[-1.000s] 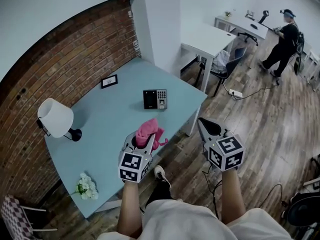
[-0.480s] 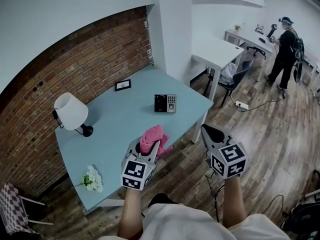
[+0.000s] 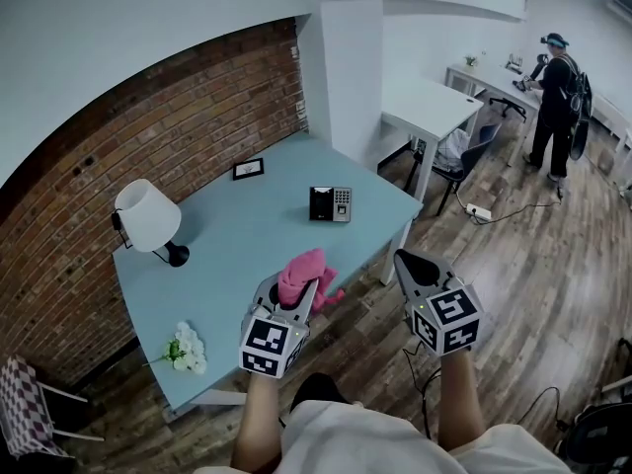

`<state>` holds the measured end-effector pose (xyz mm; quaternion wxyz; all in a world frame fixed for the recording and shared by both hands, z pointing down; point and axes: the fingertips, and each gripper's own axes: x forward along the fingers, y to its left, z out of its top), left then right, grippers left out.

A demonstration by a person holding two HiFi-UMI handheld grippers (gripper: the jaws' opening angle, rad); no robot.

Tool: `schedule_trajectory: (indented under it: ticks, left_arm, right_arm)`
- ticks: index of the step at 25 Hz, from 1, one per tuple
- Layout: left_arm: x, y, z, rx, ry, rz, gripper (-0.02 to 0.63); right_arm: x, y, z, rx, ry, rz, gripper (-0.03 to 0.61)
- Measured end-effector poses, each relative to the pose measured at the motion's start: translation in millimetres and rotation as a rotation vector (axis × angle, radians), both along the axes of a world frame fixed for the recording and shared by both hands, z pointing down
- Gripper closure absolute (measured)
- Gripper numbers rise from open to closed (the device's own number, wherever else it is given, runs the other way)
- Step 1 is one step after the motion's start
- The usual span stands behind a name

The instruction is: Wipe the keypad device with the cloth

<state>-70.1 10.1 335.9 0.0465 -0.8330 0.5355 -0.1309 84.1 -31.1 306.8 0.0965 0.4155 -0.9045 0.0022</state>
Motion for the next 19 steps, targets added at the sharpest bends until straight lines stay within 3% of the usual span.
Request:
schedule_trajectory:
  ticks: [19]
  left_arm:
    - [-3.9,19.1,16.0,-0.060,0.031,0.023,0.482]
  right_arm:
    - [-1.2,9.9,11.2,-0.023,0.009,0.017,0.560]
